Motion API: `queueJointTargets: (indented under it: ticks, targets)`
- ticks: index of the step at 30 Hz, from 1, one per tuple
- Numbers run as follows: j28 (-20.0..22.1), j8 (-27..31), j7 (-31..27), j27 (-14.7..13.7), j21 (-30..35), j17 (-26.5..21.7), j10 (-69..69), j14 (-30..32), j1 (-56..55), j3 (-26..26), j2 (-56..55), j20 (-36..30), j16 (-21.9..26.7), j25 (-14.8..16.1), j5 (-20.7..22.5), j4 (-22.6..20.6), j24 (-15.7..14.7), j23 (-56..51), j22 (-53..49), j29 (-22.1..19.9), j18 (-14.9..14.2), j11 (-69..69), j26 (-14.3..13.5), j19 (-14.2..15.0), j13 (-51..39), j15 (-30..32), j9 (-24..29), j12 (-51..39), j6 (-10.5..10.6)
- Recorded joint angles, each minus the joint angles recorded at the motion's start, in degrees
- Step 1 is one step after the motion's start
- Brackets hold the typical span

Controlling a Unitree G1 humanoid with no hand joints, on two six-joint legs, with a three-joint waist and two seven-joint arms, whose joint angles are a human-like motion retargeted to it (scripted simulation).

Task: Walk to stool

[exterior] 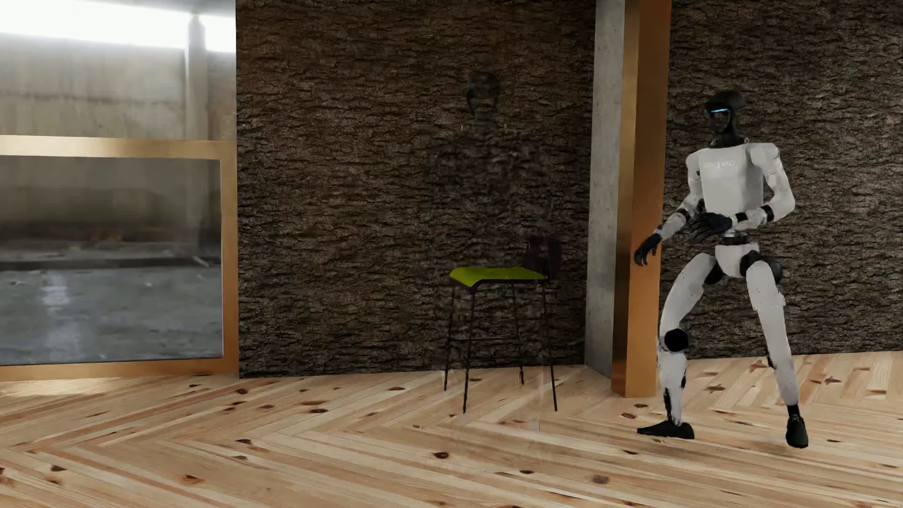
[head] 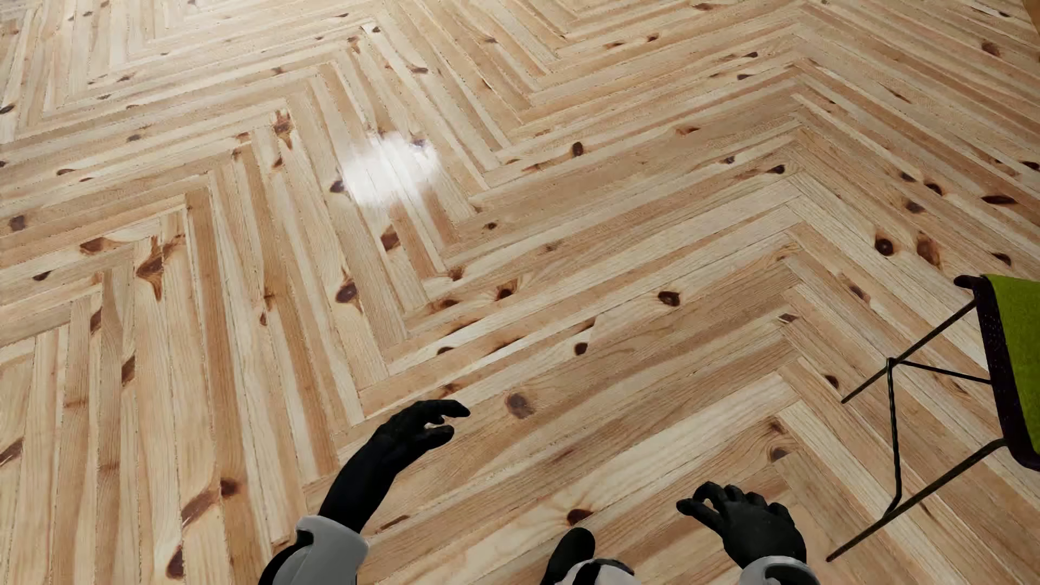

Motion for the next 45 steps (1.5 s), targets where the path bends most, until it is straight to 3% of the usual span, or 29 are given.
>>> queueJointTargets:
  ticks: [1,2,4,5,6,7,8,10,11,12,15,16,17,19,22,24,25,28,29,31,32,33,36,38,39,40,42,43,45]
  targets:
    - [0.69,-3.02,0.34,-0.04,-3.72,1.98,3.23,1.47,1.84,-0.72,3.08,0.06,0.6,1.29,2.17,1.37,2.97,-1.61,1.22,-0.21,-0.04,-2.74,0.48,-10.86,2.73,2.19,-0.23,-0.38,-0.15]
    - [1.19,-1.91,-2.28,-0.3,-7.0,4.51,12.37,6.7,1.04,-1.33,5.4,0.88,0.92,2.92,3.93,5.33,6.33,-2.84,2.1,-0.67,-0.8,-1.5,0.64,-11.92,5.49,0.02,-0.14,0.2,0.03]
    - [2.62,0.92,-10.28,-0.26,-10.46,8.22,36.3,18.44,-7.19,-1.32,8.75,3.65,-1.25,2.29,8.04,13.72,12.6,-2.44,4.23,-0.75,11.14,3.39,2.76,-11.97,7.09,-5.8,0.92,2.26,1.35]
    - [3.18,2.8,-13.13,-0.68,-11.09,8.98,44.59,18.92,-11.97,-0.69,9.96,5.67,-3.92,-0.91,10.24,15.29,14.59,-1.12,5.32,-0.15,9.17,4.71,3.3,-11.99,6.12,-7.63,1.43,4.36,2.2]
    - [3.4,5.53,-17.6,-1.46,-10.59,9.26,49.71,16.56,-17.83,0.26,11.6,7.71,-6.47,-4.57,12.6,12.88,15.09,0.01,6.3,0.75,7.25,4.21,3.32,-11.9,4.5,-8.33,1.79,6.15,2.73]
    - [3.33,9.05,-20.52,-3.1,-9.56,9.47,51.49,15.46,-22.72,1.04,13.67,9.71,-8.08,-6.86,14.92,10.57,14.1,0.86,6.57,1.51,3.85,2.3,2.97,-11.35,2.92,-8.25,1.92,8.34,2.91]
    - [2.71,12.96,-20.7,-4.16,-7.54,10.07,50.08,12.66,-26.04,1.62,15.87,11.64,-9.01,-6.96,17.07,10.6,12.29,1.67,6.98,2.27,1.02,0.15,2.98,-10.49,0.76,-8.05,1.88,10.07,3.0]
    - [0.97,20.75,-18.88,-5.69,-3.02,11.7,40.61,7.77,-30.41,2.82,20.04,14.88,-8.9,-2.96,20.06,12.79,9.68,3.01,8.18,3.62,2.24,-2.7,3.57,-8.52,-2.74,-8.86,1.72,12.79,3.28]
    - [0.39,24.54,-19.23,-6.1,-0.51,12.72,33.54,6.22,-32.07,3.39,21.61,16.02,-8.4,-0.89,21.15,13.26,10.11,4.83,7.82,3.78,2.89,-3.07,4.83,-7.49,-4.79,-10.02,1.63,13.68,3.48]
    - [0.43,28.49,-22.76,-6.2,1.57,13.4,25.99,6.42,-33.69,3.93,22.88,17.35,-7.85,0.74,22.19,12.35,10.8,6.11,7.92,4.06,2.76,-3.02,5.79,-6.4,-6.54,-11.24,1.57,14.29,3.7]
    - [1.63,39.58,-43.35,-3.86,5.25,14.4,2.46,17.77,-32.99,4.6,26.34,21.24,-8.11,2.85,23.68,6.59,10.5,9.39,11.27,2.24,0.59,-3.29,7.96,-2.99,-8.83,-14.02,1.2,14.46,4.62]
    - [2.02,42.66,-46.79,-2.44,5.79,14.26,-2.58,20.52,-31.37,4.19,27.1,22.06,-8.43,3.43,23.32,4.89,9.97,11.05,13.13,1.46,0.03,-2.91,8.44,-1.94,-8.67,-14.76,1.07,14.2,4.91]
    - [2.2,45.2,-44.97,-0.85,5.85,13.79,-2.19,19.48,-30.53,3.48,27.53,22.37,-8.63,4.18,22.4,4.44,9.43,13.02,14.98,0.87,-0.01,-2.16,8.79,-0.8,-8.22,-15.65,1.01,13.77,5.16]
    - [1.92,48.67,-37.03,2.46,4.36,12.83,2.01,9.43,-28.81,2.52,27.2,21.52,-7.97,6.42,20.38,5.42,8.44,17.72,17.92,-0.46,0.72,1.12,9.7,1.41,-6.48,-17.01,1.0,12.49,5.73]
    - [1.59,52.62,-27.45,8.09,-2.27,11.66,0.58,4.91,-23.63,2.02,22.21,18.44,-7.06,12.91,16.69,2.6,4.61,26.05,25.96,-3.98,3.94,10.38,14.11,4.88,-4.65,-11.45,1.28,7.2,4.99]
    - [0.12,51.31,-21.0,11.83,-4.61,11.61,-0.47,3.08,-20.34,2.17,14.63,16.1,-4.81,17.65,14.76,0.55,3.55,32.41,32.59,-6.6,5.81,21.67,16.4,10.01,-4.84,-2.47,1.6,3.01,3.76]
    - [-0.53,46.66,-17.79,12.32,-3.59,10.99,-1.13,2.32,-18.68,2.33,9.76,14.89,-3.54,18.82,11.69,-0.35,3.77,34.93,35.23,-6.2,6.66,27.88,17.23,12.04,-4.99,0.14,1.84,1.3,3.1]
    - [-0.82,26.72,-11.41,9.96,1.8,9.18,-1.21,-0.2,-15.93,1.25,3.06,15.42,-2.45,20.0,0.31,-2.81,3.13,38.68,42.07,-2.1,8.81,32.06,20.55,1.2,-3.61,-5.35,1.9,-2.37,1.23]
    - [-0.27,20.48,-10.01,9.13,2.76,9.0,-1.33,-0.89,-15.21,0.7,3.66,16.94,-2.77,20.38,-0.07,-3.25,2.87,38.87,43.73,-0.58,9.3,28.13,21.75,-0.29,-2.54,-6.77,1.66,-2.9,0.9]
    - [0.89,11.94,-6.95,8.44,4.27,8.82,-1.74,-2.14,-13.3,0.01,6.68,19.23,-3.82,19.99,4.36,-3.63,2.89,38.33,45.52,2.27,9.53,14.8,23.23,2.73,-1.05,-7.63,1.08,-3.06,0.69]
    - [0.89,5.54,-5.41,8.33,4.56,9.02,-2.88,-2.47,-11.88,-0.01,9.93,19.36,-3.96,19.56,5.63,-3.76,3.36,37.78,45.74,3.21,9.38,7.72,23.04,-5.53,-0.58,-5.34,0.71,-2.79,0.65]
    - [0.36,-0.16,-4.22,8.39,4.39,9.34,-3.63,-3.1,-10.61,0.02,13.71,18.94,-3.83,19.18,6.07,-3.86,4.03,37.17,45.79,3.54,9.13,2.38,22.45,-7.47,-0.19,-7.85,0.33,-2.51,0.69]
    - [-0.58,2.29,-3.85,8.62,3.73,10.71,1.86,-4.55,-10.09,-0.38,18.58,20.8,-4.51,17.93,9.79,-1.76,4.18,36.24,44.45,1.73,7.96,-4.4,21.75,-6.83,-0.92,-9.15,0.07,-1.01,1.56]
    - [0.27,2.85,-5.56,8.37,3.82,10.85,13.89,-0.7,-14.3,0.16,20.03,23.75,-6.96,16.78,10.15,1.58,2.96,35.24,43.04,0.83,6.12,-4.73,21.87,-6.09,-2.34,-9.44,0.36,0.11,2.12]
    - [-0.04,3.27,-8.04,7.94,4.22,10.73,21.99,2.52,-17.92,0.71,20.43,24.41,-7.42,15.98,10.34,3.48,3.06,34.02,42.3,0.68,4.79,-4.48,21.4,-5.73,-3.13,-9.93,0.58,0.59,2.32]
    - [-0.4,3.9,-11.1,7.32,4.54,10.73,30.29,5.72,-22.05,1.34,20.88,24.41,-7.72,15.23,10.66,5.21,3.66,32.83,41.23,0.31,5.43,-4.34,21.4,-5.36,-4.27,-10.45,0.83,0.85,2.56]
    - [-0.56,5.11,-17.74,5.96,4.24,10.64,40.74,5.6,-28.8,2.4,21.93,25.24,-7.96,14.88,11.13,6.68,4.33,30.06,39.88,-1.55,4.24,-4.01,21.59,-4.37,-6.0,-11.42,1.28,1.75,3.14]
    - [-0.66,5.66,-19.96,5.52,3.72,10.66,41.82,5.35,-30.93,2.68,22.62,26.15,-8.07,15.25,11.05,7.5,4.2,29.28,39.72,-2.67,2.03,-4.12,21.76,-3.71,-7.02,-11.6,1.37,2.6,3.35]
    - [-1.39,6.98,-20.89,5.02,3.02,10.6,36.41,4.74,-32.28,2.97,23.97,27.18,-8.57,15.37,10.86,10.96,4.47,27.28,40.17,-4.01,2.09,-4.92,22.41,-2.25,-8.35,-11.49,1.3,3.49,3.62]
